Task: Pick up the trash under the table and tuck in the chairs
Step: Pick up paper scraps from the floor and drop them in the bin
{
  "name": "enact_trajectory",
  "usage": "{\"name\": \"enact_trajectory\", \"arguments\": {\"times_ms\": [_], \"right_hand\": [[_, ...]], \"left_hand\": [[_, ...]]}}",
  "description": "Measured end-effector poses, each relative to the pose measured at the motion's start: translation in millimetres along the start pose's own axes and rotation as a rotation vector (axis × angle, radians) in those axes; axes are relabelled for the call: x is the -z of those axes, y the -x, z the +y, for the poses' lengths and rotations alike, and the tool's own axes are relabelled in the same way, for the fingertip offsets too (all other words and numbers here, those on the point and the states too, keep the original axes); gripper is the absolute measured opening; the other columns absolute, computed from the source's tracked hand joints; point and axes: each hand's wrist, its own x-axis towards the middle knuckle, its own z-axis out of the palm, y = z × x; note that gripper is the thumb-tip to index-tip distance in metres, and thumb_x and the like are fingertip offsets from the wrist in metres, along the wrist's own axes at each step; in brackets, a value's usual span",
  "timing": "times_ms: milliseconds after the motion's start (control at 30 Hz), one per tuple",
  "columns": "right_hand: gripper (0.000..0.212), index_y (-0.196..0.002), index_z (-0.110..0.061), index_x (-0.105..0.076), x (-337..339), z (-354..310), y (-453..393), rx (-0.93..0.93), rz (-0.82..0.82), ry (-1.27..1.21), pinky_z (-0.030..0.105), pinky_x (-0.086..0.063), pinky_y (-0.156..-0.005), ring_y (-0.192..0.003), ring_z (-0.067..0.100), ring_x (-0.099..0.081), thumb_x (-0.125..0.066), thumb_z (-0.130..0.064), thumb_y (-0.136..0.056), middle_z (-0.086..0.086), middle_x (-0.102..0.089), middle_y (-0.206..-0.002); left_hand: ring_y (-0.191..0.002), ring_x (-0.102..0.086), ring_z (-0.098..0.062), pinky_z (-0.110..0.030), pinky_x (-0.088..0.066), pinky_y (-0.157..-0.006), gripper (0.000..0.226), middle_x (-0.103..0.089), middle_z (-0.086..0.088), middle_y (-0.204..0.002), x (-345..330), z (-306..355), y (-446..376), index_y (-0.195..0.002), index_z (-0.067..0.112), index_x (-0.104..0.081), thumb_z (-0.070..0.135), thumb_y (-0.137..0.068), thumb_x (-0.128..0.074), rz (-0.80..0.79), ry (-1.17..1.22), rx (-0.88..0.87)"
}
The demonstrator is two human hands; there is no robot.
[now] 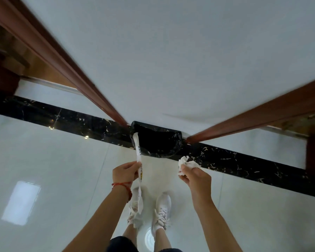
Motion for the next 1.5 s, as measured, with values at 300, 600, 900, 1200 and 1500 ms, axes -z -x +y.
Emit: {"name": "enact_trajectory", "arguments": {"times_ms": [300,600,900,1200,1500], "right_hand": [[0.011,-0.070,-0.007,-0.067,-18.6,21.3,-36.2,-0.025,0.016,-0.039,0.015,-0.055,-0.057,-0.068,0.013,-0.063,-0.065,-0.004,-0.081,0.007,-0.066,-0.072],[0.010,-0.070,-0.005,-0.069,-15.1,22.5,-57.7,0.002,0.053,-0.113,0.015,-0.054,-0.056,-0.066,0.011,-0.066,-0.066,-0.005,-0.080,0.004,-0.069,-0.071],[0.012,-0.068,-0.002,-0.068,-13.3,20.5,-70.2,0.034,0.057,-0.125,0.015,-0.054,-0.056,-0.064,0.011,-0.066,-0.066,-0.004,-0.079,0.006,-0.068,-0.069],[0.018,-0.063,-0.011,-0.067,-27.7,33.4,-76.6,0.010,0.049,-0.047,0.015,-0.054,-0.054,-0.066,0.012,-0.064,-0.066,-0.004,-0.080,0.004,-0.066,-0.068],[0.014,-0.067,0.000,-0.066,-68.8,47.5,-103.2,-0.114,0.003,-0.094,0.018,-0.056,-0.060,-0.072,0.014,-0.061,-0.064,-0.003,-0.081,0.007,-0.063,-0.075]], "left_hand": [[-0.069,-0.063,-0.026,-0.037,-0.055,-0.076,0.012,-0.066,-0.016,-0.076,-30.3,-20.2,-64.3,-0.087,-0.004,-0.065,0.001,-0.077,-0.066,-0.011,0.149,0.209],[-0.068,-0.063,-0.024,-0.037,-0.053,-0.079,0.007,-0.064,-0.017,-0.074,-58.3,-3.4,-89.8,-0.079,-0.005,-0.059,-0.001,-0.078,-0.065,0.025,0.324,0.267],[-0.081,-0.068,-0.022,-0.027,-0.055,-0.066,0.008,-0.068,-0.012,-0.078,-75.2,6.6,-111.5,-0.080,-0.003,-0.061,0.004,-0.080,-0.063,0.046,0.337,0.265],[-0.089,-0.061,-0.023,-0.038,-0.052,-0.088,0.028,-0.064,-0.013,-0.099,-60.8,-3.8,-107.6,-0.109,0.000,-0.060,0.016,-0.086,-0.058,-0.098,-0.129,-0.092],[-0.112,-0.055,-0.027,-0.038,-0.044,-0.098,0.028,-0.062,-0.012,-0.120,-29.3,-15.0,-91.8,-0.113,0.008,-0.060,0.019,-0.088,-0.055,-0.061,-0.653,-0.583]]}}
